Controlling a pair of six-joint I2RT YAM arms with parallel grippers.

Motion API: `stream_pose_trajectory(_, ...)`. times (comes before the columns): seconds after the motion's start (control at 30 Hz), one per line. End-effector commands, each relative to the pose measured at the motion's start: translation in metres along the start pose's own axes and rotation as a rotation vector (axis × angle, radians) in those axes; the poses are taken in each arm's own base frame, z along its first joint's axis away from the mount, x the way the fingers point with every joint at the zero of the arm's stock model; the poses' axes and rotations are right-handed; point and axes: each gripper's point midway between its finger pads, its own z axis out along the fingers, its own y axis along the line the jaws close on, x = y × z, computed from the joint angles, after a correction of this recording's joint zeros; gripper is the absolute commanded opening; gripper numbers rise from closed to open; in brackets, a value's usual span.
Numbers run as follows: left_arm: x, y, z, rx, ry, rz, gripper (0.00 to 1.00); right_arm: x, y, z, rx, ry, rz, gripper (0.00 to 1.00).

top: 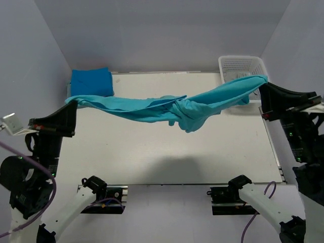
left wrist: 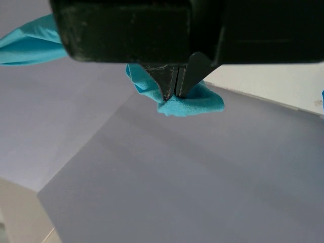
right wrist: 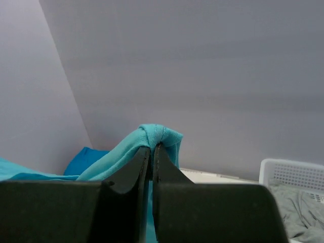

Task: Fold and stack the t-shirts
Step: Flatten out the tshirt

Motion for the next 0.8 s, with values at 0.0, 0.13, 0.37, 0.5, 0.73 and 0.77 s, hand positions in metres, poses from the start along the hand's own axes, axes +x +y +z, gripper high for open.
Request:
stream_pose_trajectory(0.0, -0.019, 0.004, -0.019, -0.018, -0.04, -0.02, 0.0, -0.037, 0.006, -0.025, -0.034, -0.081, -0.021, 0.0)
stream_pose_trajectory(0.13, -0.021, 0.018, -0.023, -0.082, -0.07, -0.048, 0.0, -0.024, -0.003, -0.018, 0.02, -0.048, -0.014, 0.0)
stream_pose_trajectory(0.37, 0.093, 0.063, 0.017, -0.226, 0.188, 0.009, 0.0, 0.118, -0.023, 0.039, 0.106, 0.219, 0.039, 0.0)
stream_pose_trajectory(0.5, 0.177, 0.148, 0.025, -0.571, 0.301, 0.111, 0.0, 0.223, -0.059, 0.063, 0.279, 0.399, 0.039, 0.0)
stream_pose_trajectory(0.73, 0.308, 0.27, 0.0, -1.02, 0.613, 0.321, 0.0, 0.443, -0.104, 0.059, 0.455, 0.886, 0.081, 0.0)
stream_pose_trajectory(0.77, 0.303, 0.268, 0.014, -1.046, 0.586, 0.314, 0.0, 0.442, -0.105, 0.074, 0.459, 0.887, 0.083, 0.0)
